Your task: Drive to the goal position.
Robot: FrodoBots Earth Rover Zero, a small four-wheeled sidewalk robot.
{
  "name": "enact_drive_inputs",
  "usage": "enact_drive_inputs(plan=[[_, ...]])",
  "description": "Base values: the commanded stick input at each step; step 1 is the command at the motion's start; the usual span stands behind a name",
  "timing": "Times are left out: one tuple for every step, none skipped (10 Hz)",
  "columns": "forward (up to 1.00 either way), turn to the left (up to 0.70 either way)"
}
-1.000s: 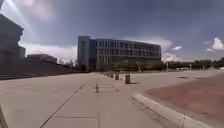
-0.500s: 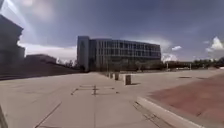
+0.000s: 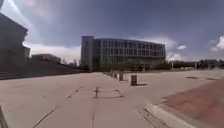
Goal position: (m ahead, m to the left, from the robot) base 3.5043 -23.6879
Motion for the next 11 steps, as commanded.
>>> enact_drive_inputs(plan=[[0.7, 0.0], [0.7, 0.0], [0.7, 0.0], [0.7, 0.0], [0.7, 0.0], [0.7, 0.0], [0.7, 0.0], [0.7, 0.0], [0.7, 0.0], [0.7, 0.0], [0.7, 0.0]])
